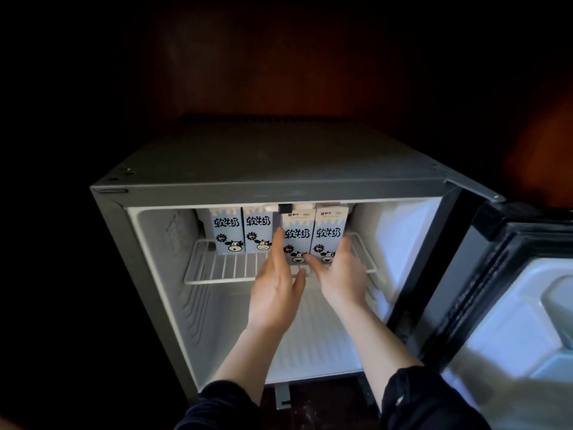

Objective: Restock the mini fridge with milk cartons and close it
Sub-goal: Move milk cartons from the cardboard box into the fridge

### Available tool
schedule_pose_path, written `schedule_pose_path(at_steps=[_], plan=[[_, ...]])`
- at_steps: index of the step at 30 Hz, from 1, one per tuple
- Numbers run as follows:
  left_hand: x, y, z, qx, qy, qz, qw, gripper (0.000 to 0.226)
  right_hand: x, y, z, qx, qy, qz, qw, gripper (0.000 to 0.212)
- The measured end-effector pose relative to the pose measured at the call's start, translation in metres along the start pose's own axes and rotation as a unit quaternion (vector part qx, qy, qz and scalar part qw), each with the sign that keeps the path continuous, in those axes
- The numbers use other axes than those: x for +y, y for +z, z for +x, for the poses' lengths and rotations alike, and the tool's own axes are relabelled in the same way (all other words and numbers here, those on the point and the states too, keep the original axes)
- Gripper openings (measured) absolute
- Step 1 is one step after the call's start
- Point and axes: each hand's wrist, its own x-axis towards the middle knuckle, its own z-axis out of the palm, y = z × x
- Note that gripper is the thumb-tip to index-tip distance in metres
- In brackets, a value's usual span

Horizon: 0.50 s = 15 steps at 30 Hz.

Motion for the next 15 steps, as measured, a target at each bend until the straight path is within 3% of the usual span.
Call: schedule_pose_path(at_steps=[15], plan=[[-0.018, -0.011, 0.0, -0.051, -0.004, 0.12, 0.991, 0.053, -0.004, 0.021, 0.019, -0.012, -0.006, -0.085, 0.996, 0.053]])
